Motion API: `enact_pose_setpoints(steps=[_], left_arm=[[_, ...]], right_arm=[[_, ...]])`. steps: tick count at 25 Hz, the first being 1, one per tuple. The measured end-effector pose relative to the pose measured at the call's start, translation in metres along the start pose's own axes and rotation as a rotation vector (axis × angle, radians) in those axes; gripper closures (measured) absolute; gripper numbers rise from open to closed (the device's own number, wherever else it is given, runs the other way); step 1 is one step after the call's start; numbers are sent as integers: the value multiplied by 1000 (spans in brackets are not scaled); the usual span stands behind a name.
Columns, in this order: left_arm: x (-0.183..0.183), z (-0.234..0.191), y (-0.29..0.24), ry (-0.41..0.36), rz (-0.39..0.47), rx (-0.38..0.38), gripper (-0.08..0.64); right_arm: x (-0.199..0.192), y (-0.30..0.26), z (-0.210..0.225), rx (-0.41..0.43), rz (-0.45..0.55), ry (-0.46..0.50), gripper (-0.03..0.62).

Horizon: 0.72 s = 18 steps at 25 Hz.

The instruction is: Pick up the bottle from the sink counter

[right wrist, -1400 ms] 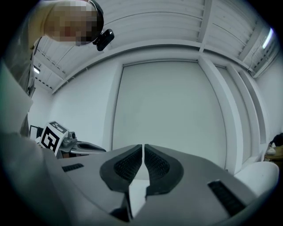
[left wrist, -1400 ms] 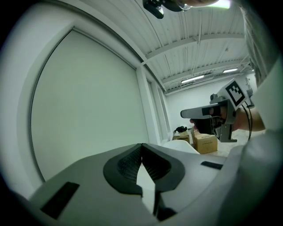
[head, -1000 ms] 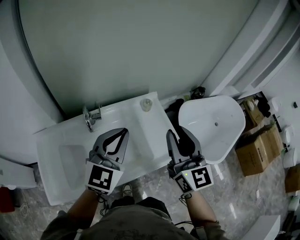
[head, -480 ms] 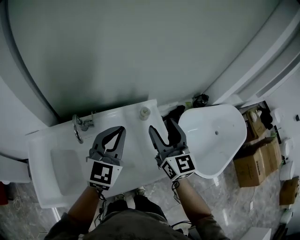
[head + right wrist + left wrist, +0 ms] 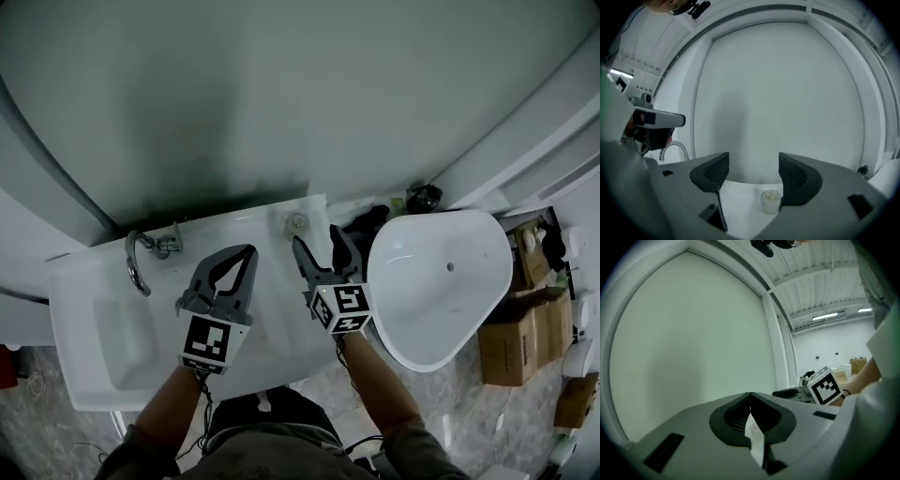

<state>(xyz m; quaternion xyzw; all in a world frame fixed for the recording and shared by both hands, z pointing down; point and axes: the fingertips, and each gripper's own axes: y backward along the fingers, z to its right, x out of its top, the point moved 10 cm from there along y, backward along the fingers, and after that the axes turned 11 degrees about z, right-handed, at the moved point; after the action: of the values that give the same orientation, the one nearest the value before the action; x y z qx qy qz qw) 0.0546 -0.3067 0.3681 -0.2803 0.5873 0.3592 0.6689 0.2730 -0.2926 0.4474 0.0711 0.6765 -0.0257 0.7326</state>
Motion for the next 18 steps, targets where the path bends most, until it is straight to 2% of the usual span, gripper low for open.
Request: enact_pose_setpoints(steps=[9,13,18], left_arm=[[-65,-3,-39,-6,-76,3,543],[-104,-9,-57,61,-126,26,543],[-134,-15,-67,73,-145,46,543]], right_arm=[[-86,-46,33,-19,-132,12,280],[-123,-63,45,-44,-200,-55,278],[-154,-78,53,-48,-258,-56,275]])
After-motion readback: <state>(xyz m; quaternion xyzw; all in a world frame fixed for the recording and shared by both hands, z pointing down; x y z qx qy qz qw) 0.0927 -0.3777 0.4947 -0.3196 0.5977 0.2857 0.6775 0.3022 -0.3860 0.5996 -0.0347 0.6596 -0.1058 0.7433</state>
